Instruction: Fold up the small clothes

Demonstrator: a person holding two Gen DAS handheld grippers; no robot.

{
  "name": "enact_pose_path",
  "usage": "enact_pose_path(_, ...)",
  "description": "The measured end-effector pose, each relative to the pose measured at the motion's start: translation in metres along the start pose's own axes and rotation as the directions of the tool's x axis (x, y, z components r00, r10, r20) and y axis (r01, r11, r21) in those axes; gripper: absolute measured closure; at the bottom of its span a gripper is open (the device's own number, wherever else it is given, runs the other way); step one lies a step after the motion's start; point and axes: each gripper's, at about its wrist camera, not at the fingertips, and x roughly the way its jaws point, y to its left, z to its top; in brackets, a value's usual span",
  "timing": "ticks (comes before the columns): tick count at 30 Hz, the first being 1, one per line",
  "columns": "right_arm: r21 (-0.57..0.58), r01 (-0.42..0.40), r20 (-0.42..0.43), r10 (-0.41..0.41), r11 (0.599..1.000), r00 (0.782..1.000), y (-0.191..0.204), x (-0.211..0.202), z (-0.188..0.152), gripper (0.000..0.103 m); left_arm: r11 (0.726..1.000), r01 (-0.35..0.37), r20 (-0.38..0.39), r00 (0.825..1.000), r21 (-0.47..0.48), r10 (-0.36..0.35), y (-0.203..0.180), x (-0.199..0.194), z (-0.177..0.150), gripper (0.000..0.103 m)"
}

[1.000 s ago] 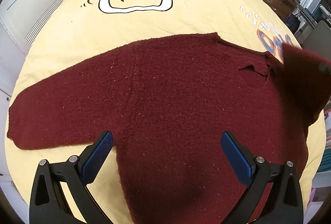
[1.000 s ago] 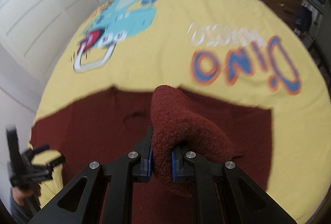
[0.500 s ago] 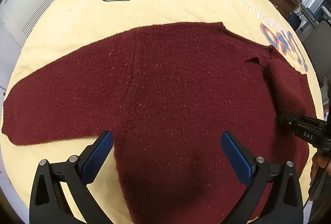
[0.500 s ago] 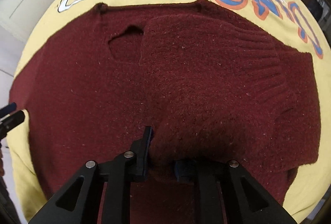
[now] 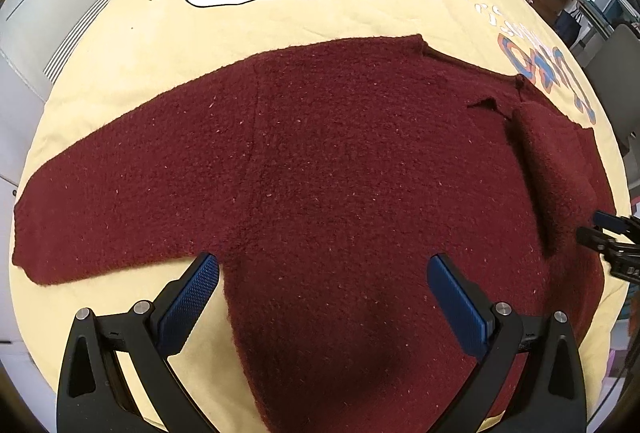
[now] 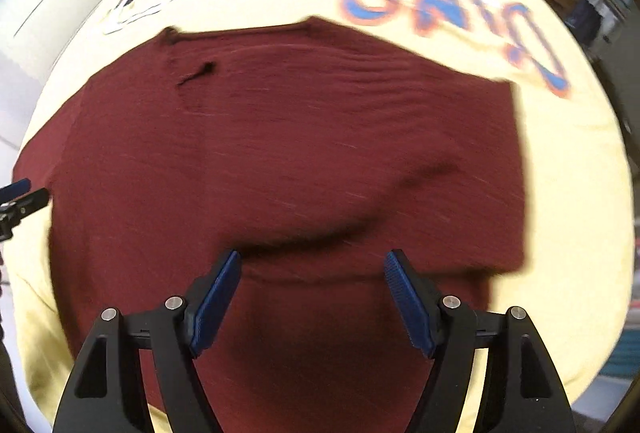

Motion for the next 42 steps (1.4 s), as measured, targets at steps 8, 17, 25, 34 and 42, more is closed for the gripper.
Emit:
enact_pose_path(8, 0.149, 0.122, -0.012, -0.122, 0.981, 0.992, -0.093, 0.005, -0.016, 0.027, 0.997, 0.021, -0.010, 1.000, 0.073, -0.021, -0.035, 0.007, 0.007, 0.001)
enact_pose_path(17, 0.216, 0.032, -0.044, -0.023, 0.976, 0.999, -0.124, 0.042, -0.008, 0.087, 0.955, 0.082, 0.005, 0.996, 0.284, -0.087, -0.139, 0.013, 0.040, 0.001)
enact_pose_path(25, 0.225, -0.002, -0.016, 0.006, 0.974, 1.000, -0.131, 0.043, -0.010, 0.087, 0.882, 0.130, -0.056, 0.992, 0.454, -0.117, -0.228, 0.037, 0.048, 0.001)
enact_pose_path(34, 0.253, -0.044, -0.011, 0.048, 0.966, 0.999, -0.142, 0.049, -0.013, 0.086, 0.796, 0.105, -0.115, 0.992, 0.596, -0.045, -0.295, 0.081, 0.039, 0.001)
enact_pose_path(42, 0.255, -0.042, -0.017, 0.048, 0.966, 0.999, -0.144, 0.050, -0.016, 0.086, 0.791, 0.023, -0.115, 0.992, 0.611, 0.060, -0.305, 0.128, 0.060, 0.051)
